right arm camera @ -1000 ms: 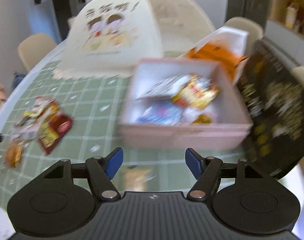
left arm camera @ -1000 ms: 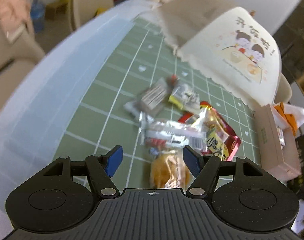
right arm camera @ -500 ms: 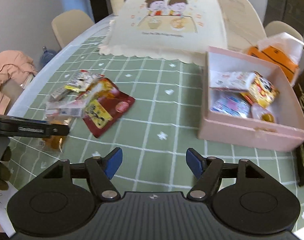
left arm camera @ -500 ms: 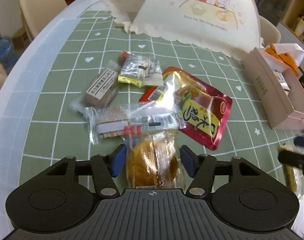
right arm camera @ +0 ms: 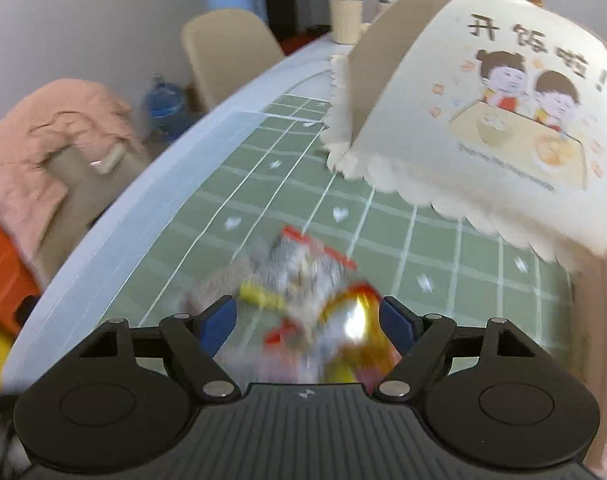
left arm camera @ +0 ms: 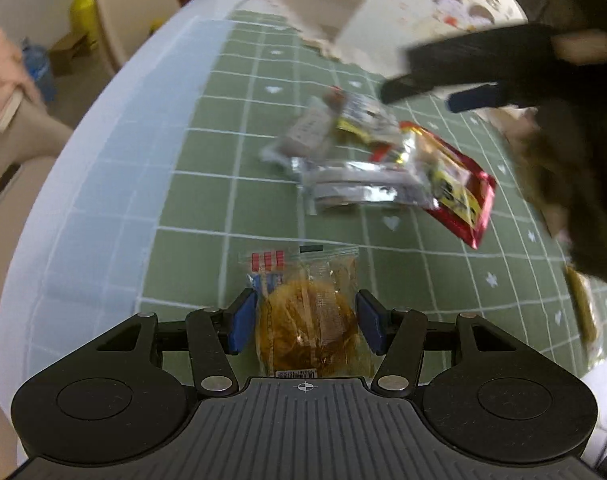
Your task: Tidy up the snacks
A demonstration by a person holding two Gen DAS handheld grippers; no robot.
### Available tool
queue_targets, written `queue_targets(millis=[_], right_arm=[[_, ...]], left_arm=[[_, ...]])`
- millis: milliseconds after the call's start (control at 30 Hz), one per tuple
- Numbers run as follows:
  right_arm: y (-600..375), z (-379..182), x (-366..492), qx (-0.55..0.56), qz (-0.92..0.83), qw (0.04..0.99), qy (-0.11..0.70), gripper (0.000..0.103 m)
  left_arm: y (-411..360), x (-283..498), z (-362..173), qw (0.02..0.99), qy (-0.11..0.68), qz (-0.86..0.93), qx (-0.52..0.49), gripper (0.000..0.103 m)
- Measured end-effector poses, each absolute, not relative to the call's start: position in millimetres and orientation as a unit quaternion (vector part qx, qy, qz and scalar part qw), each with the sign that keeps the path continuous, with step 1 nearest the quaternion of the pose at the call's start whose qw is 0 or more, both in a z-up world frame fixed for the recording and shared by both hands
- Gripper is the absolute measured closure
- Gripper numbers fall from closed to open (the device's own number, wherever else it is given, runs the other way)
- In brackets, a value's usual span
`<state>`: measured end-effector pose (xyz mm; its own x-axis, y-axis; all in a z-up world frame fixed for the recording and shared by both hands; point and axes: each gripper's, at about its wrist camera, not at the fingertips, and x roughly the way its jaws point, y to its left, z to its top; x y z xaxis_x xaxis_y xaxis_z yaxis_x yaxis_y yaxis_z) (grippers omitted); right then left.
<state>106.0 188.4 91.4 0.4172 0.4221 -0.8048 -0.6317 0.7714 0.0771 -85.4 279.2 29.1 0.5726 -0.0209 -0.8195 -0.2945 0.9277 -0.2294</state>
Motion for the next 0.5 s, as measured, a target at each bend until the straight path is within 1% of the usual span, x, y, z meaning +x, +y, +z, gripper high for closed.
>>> queue_targets(millis=[67, 133, 167, 200, 233, 267, 367, 500], right_arm=[[210, 75, 124, -0.115, 0.292, 0.834, 0.453, 0.024], [224, 55, 141, -0.119, 0.274, 0.818, 0.492, 0.024], [224, 48, 145, -0.114, 0.274, 0.805, 0.513, 0.03], [220, 48, 145, -0.098, 0.284, 0.799, 0.521, 0.032], [216, 51, 143, -0.092, 0.293, 0.796, 0.522, 0.042], [212, 55, 137, -0.095, 0.309, 0.788, 0.524, 0.046], [192, 71, 117, -0.103, 0.343, 0.773, 0.523, 0.049], [145, 87, 91, -0.1, 0.359, 0.763, 0.528, 0.05]], left_arm=[[285, -88, 28, 0.87, 0.45, 0.075, -0.186, 0.043], [285, -90, 28, 0.871, 0.449, 0.072, -0.186, 0.043], [284, -90, 27, 0.871, 0.449, 0.069, -0.185, 0.043], [284, -90, 27, 0.872, 0.45, 0.064, -0.183, 0.043], [283, -90, 27, 0.872, 0.451, 0.059, -0.182, 0.043], [282, -90, 27, 0.872, 0.452, 0.055, -0.183, 0.043], [279, -83, 27, 0.869, 0.458, 0.046, -0.183, 0.043], [272, -74, 29, 0.861, 0.472, 0.035, -0.184, 0.043]])
